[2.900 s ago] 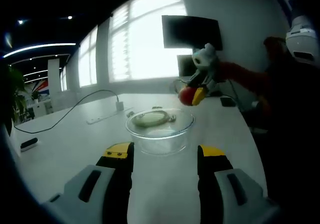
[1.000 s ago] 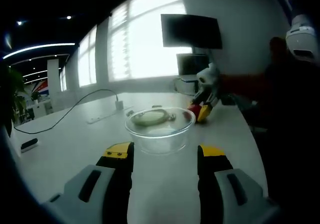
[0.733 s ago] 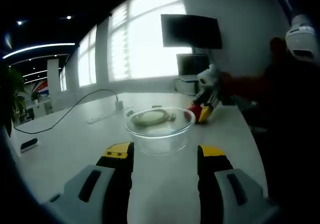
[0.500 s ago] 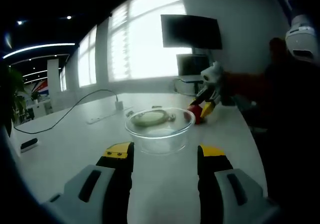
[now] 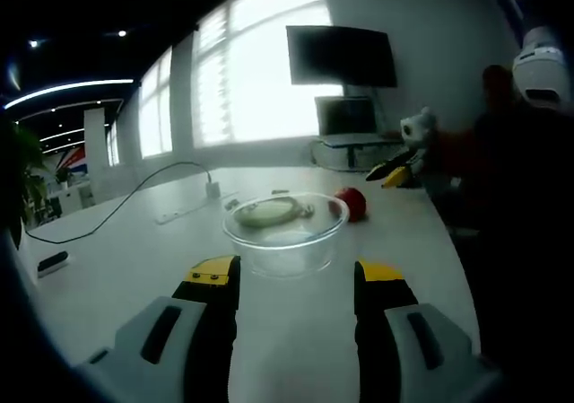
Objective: Open container latches remove lid place lid upside down on tabletop take tomato from container place on tabletop
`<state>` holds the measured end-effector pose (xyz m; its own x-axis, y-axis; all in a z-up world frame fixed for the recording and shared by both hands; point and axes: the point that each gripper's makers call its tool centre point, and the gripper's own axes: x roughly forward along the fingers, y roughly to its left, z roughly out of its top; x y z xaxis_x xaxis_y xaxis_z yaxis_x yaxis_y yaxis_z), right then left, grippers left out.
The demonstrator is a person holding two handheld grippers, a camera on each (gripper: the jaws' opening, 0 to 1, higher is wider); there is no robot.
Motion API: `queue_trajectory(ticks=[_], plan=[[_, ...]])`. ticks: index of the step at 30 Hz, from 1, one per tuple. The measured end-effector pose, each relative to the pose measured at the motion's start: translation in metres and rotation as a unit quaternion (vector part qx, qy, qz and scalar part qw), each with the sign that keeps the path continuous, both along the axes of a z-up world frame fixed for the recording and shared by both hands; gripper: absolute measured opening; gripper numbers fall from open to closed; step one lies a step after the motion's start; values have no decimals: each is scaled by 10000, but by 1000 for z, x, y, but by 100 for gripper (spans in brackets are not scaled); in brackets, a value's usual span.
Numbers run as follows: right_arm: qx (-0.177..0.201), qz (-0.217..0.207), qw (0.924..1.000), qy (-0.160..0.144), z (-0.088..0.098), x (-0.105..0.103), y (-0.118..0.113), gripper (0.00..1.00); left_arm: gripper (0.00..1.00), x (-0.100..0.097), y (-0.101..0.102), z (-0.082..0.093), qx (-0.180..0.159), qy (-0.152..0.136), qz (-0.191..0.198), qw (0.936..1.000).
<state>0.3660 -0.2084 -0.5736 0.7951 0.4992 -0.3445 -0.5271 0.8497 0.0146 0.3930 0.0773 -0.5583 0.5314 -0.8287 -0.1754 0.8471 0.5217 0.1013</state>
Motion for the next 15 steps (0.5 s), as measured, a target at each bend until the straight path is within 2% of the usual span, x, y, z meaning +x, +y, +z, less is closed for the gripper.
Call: queue_trajectory(ticks=[1,6,9,13,15], plan=[[34,-38,10000,10,1,6,-11,35,45,-1,-1,0,6,-1,-15,10000],[-233,-7,9997,13,5,-6,-3,29,45,-1,-1,0,29,-16,-18,10000],[70,-49,10000,-2,8,-12,2,28,45,-1,0,1,11,-41,-3,10000],[109,-134,9998,37,5,-13,-2,26,45,-1,0,0,50,-52,7,10000],[319,-277,9991,86,4,-14,-6,21,45,-2,-1,0,64,-74,-6,10000]])
